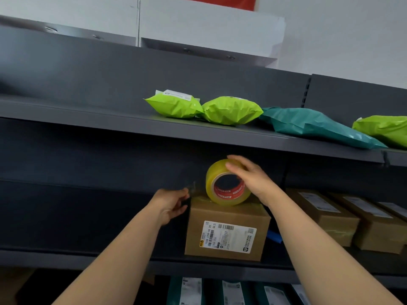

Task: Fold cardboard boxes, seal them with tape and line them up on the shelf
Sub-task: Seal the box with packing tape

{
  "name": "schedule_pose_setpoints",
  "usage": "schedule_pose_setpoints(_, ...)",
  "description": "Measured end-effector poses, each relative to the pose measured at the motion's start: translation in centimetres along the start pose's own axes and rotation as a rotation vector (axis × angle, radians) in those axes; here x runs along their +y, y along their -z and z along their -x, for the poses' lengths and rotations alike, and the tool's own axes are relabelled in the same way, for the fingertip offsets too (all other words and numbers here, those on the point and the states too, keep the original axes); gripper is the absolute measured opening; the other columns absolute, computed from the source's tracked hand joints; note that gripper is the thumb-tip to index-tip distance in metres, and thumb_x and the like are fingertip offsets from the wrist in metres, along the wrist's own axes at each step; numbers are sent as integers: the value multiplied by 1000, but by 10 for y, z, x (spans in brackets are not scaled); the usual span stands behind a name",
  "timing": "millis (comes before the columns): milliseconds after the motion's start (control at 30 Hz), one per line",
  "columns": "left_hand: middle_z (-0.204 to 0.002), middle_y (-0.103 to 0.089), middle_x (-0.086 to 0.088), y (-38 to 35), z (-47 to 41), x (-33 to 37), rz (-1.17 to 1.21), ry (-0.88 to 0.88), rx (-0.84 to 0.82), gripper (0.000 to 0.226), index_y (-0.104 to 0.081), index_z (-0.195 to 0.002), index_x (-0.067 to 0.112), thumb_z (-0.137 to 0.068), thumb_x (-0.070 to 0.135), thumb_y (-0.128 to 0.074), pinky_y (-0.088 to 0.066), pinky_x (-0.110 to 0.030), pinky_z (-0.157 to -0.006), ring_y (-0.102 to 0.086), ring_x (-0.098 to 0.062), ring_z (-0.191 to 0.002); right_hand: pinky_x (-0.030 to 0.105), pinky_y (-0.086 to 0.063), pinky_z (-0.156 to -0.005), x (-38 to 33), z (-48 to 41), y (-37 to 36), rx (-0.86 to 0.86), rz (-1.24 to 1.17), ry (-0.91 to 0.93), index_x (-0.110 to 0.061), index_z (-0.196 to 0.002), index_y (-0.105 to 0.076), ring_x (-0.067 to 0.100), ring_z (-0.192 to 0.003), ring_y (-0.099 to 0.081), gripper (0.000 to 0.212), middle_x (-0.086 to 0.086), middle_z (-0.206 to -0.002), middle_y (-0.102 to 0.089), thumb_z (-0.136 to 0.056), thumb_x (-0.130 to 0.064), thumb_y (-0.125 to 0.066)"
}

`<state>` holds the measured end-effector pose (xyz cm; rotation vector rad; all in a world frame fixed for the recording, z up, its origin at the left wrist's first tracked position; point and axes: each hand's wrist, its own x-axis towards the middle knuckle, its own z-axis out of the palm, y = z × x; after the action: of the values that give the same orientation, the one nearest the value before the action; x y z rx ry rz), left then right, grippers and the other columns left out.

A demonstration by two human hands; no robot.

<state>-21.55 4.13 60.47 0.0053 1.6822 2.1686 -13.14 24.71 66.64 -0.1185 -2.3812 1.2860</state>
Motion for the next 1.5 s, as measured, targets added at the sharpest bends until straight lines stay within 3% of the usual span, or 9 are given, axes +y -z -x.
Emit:
schedule_pose_setpoints(167,-77,-63,-4,10,-9,-15,71,78,-11,5,-63,-96,8,-92,10,-65,-52,-30,-62,-46,-10,-62,26,-44,-74,-1,-3,-16,81,-79,-93,-29,-121,-55,13,-99,-58,55,-1,-117,-60,-78,-61,-65)
schedule_pose_setpoints(333,-73,-59,-4,11,-16,-23,175,137,-39,4,-61,-90,8,-94,9,-60,-52,-34,-67,-43,-12,-61,44,-51,-95,7,-11,-24,104,-186,-133,-38,-111,-62,21,-104,-63,75,-4,-115,-67,-49,-80,-72)
schedule_pose_setpoints(433,-70,-58,-2,9,-18,-27,129,150,-55,7,-61,-89,10,-95,11,-58,-51,-35,-65,-42,-12,-60,47,-49,-98,9,-14,-24,83,-185,-137,-39,-111,-62,22,-105,-63,76,-4,-113,-68,-47,-80,-73)
schedule_pose_setpoints(700,-80,-56,-4,5,-21,-39,-2,104,-118,13,-64,-102,10,-96,18,-57,-52,-33,-73,-45,-14,-69,28,-46,-86,-3,-12,-28,54,-133,-107,-30,-123,-57,17,-109,-55,54,-3,-121,-61,-77,-56,-67)
schedule_pose_setpoints(867,-88,-64,-9,-3,-18,-42,-196,14,-114,17,-63,-97,11,-99,23,-50,-53,-34,-79,-58,-19,-82,39,-47,-99,-1,-11,-29,65,-129,-108,-32,-125,-56,18,-112,-57,78,-3,-122,-62,-59,-71,-68)
schedule_pose_setpoints(933,-94,-64,-10,-4,-17,-46,-314,-33,-71,19,-55,-109,14,-101,29,-45,-52,-32,-72,-58,-19,-81,41,-47,-101,0,-11,-30,69,-135,-102,-33,-125,-57,18,-113,-58,85,-3,-123,-62,-52,-76,-68)
schedule_pose_setpoints(1167,-103,-57,-2,-1,-25,-46,-337,-101,5,32,-47,-126,16,-100,35,-49,-47,-30,-69,-53,-13,-86,39,-46,-100,2,-11,-29,59,-130,-102,-34,-126,-56,18,-113,-56,83,-4,-125,-60,-54,-73,-67)
schedule_pose_setpoints(1300,-97,-56,0,-9,-23,-44,-457,-82,-100,29,-39,-130,19,-105,32,-37,-40,-27,-60,-51,-10,-81,38,-48,-98,4,-13,-29,64,-131,-86,-34,-122,-59,18,-111,-59,89,-4,-122,-64,-48,-81,-69)
schedule_pose_setpoints(1500,-111,-55,-2,15,-26,-47,-457,-114,-124,41,-40,-134,23,-96,18,-55,-48,-30,-78,-54,-16,-98,31,-49,-85,5,-12,-30,61,-155,-57,-32,-125,-58,16,-104,-60,80,-3,-120,-63,-58,-74,-67)
